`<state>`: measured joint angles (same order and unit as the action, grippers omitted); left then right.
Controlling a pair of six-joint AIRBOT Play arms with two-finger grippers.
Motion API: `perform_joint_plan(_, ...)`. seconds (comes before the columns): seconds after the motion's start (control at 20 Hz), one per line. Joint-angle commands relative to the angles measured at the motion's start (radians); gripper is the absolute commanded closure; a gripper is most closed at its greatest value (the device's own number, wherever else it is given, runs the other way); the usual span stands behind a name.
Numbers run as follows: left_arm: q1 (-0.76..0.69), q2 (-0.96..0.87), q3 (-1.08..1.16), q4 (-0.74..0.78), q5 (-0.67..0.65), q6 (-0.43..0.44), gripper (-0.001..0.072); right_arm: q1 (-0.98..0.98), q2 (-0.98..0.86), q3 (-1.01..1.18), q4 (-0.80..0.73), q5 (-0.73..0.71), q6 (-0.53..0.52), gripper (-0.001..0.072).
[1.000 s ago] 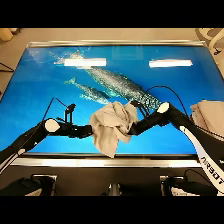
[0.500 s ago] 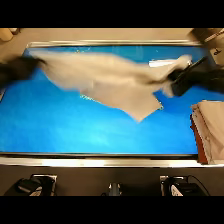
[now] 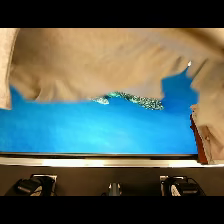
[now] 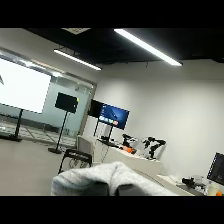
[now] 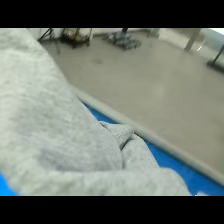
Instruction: Fold the shirts.
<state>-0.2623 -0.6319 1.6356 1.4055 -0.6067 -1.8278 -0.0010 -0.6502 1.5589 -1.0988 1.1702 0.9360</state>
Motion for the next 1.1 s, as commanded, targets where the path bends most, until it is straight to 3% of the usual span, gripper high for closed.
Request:
perform_joint_plan(0.0,0.001,-0.048,0.008,0.030,-0.060,0.072,0.0679,-0.001,-0.080,-0.019,-0.069,0.482,0.087,0.0689)
perform_joint_plan(0.05,0.001,-0.077,-0.008,0.049,-0.127,0.093,0.0679,-0.001,-0.116,-0.071,-0.068,0.562,0.102,0.0689)
perform_joint_plan(0.15,0.001,-0.156,-0.085,0.095,-0.270,0.092,0.0679,0.000,-0.148,-0.278,-0.021,0.581,0.115,0.0690)
perform_joint_plan(0.25,0.001,-0.235,-0.196,0.100,-0.300,0.093,0.0679,0.000,-0.149,-0.555,0.038,0.478,0.114,0.0690)
perform_joint_plan(0.4,0.002,-0.382,-0.306,0.106,-0.207,0.126,0.0679,0.000,-0.201,-0.883,0.101,0.188,0.077,0.0690)
perform_joint_plan(0.65,0.001,-0.644,-0.307,0.105,-0.071,0.115,0.0677,0.000,-0.480,-0.845,0.364,-0.158,-0.036,0.0689)
perform_joint_plan(0.85,0.001,-0.776,-0.307,0.014,-0.174,0.006,0.0673,0.000,-0.649,-0.724,0.501,-0.395,-0.140,0.0664)
perform_joint_plan(0.9,0.001,-0.801,-0.307,-0.031,-0.209,0.006,0.0608,0.000,-0.664,-0.714,0.517,-0.425,-0.175,0.0536)
perform_joint_plan(0.95,0.001,-0.823,-0.307,-0.058,-0.255,0.006,0.0333,0.000,-0.668,-0.713,0.531,-0.449,-0.209,0.0305)
perform_joint_plan(1.0,0.002,-0.837,-0.307,-0.062,-0.312,0.008,-0.0009,-0.005,-0.666,-0.707,0.528,-0.439,-0.253,0.0122)
perform_joint_plan(1.05,0.014,-0.839,-0.307,-0.048,-0.402,0.045,-0.0013,-0.026,-0.658,-0.689,0.512,-0.378,-0.298,0.0039)
